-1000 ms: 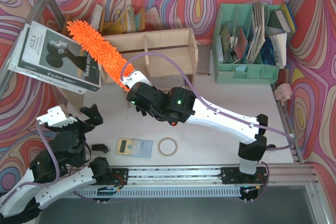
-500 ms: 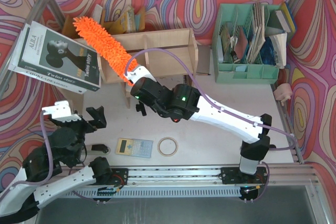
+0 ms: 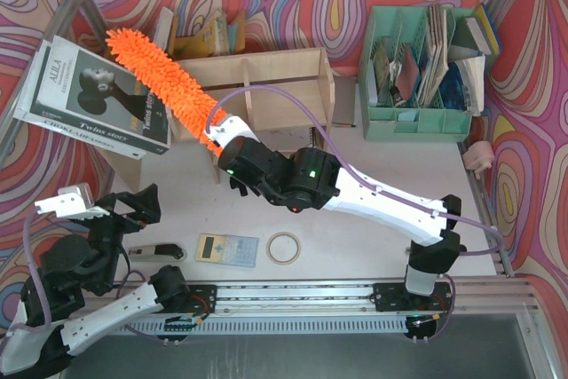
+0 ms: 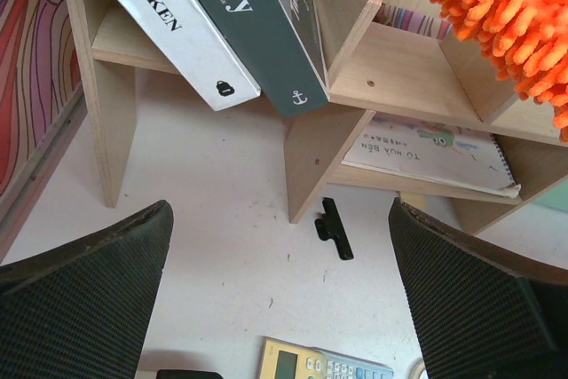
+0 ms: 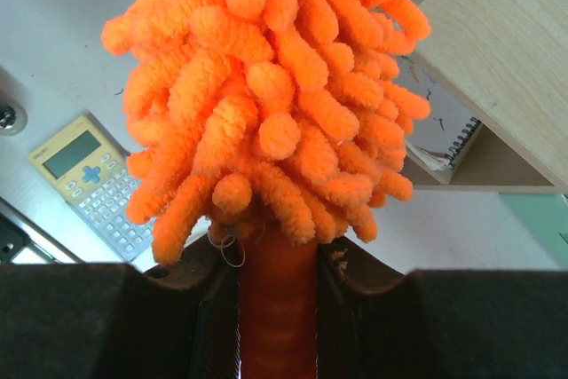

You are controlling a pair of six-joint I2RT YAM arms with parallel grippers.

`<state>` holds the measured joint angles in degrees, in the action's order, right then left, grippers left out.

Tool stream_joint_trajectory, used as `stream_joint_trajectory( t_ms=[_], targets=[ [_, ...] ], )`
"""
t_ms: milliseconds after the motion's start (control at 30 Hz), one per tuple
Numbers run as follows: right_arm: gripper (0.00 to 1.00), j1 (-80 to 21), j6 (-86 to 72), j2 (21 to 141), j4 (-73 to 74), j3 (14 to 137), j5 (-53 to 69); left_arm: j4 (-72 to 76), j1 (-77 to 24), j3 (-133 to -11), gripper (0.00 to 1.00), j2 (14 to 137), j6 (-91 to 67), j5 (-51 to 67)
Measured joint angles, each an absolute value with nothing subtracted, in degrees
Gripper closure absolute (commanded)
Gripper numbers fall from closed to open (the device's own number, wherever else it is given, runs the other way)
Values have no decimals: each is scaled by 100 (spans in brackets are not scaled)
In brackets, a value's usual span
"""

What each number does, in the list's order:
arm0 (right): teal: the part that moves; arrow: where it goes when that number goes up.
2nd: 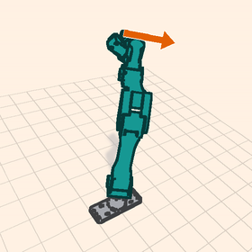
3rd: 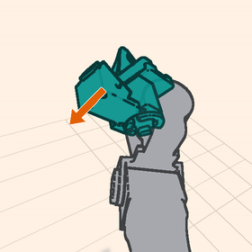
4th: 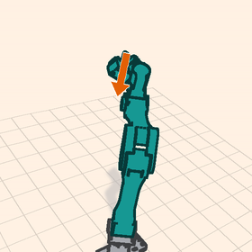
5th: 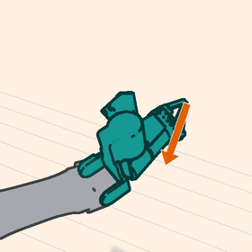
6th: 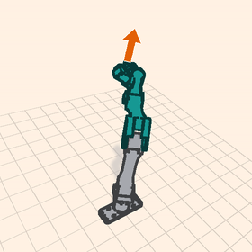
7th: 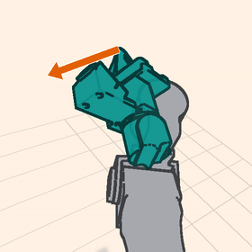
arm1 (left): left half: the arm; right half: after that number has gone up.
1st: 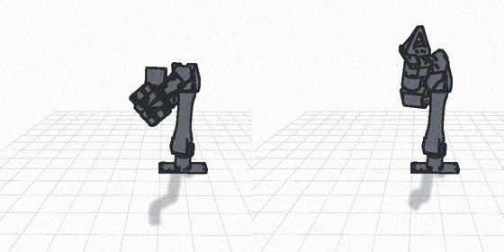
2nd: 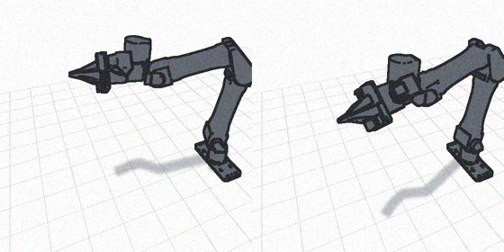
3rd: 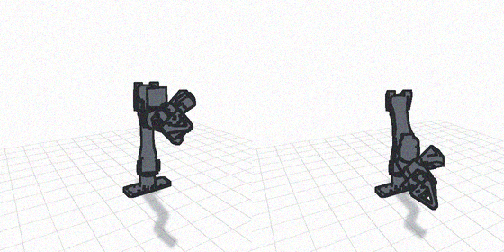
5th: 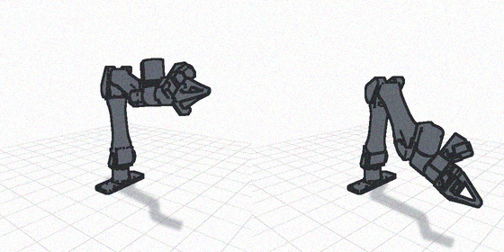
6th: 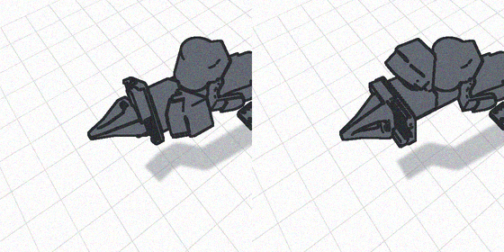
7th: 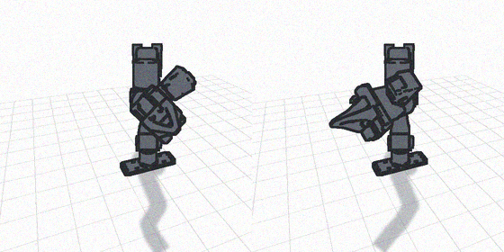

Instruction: Dust the bookshelf with a duster

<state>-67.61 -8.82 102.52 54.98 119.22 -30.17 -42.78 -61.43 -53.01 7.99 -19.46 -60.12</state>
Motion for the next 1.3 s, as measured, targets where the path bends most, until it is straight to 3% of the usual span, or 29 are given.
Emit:
stream_joint_trajectory(
  t_ms=[367,800,1300],
  targets=[
    [100,-6289,-1081,9631,5601,10892,-3422,-4296,-6143,-5253,2,740,-1951,-6051],
    [100,-7116,-897,10239,5238,11596,-3192,-4298,-6143,-5242,2,746,-1970,-6047],
    [100,-6659,-1249,9539,5651,10862,-3837,-4298,-6143,-5240,2,749,-1970,-6047]
  ],
)
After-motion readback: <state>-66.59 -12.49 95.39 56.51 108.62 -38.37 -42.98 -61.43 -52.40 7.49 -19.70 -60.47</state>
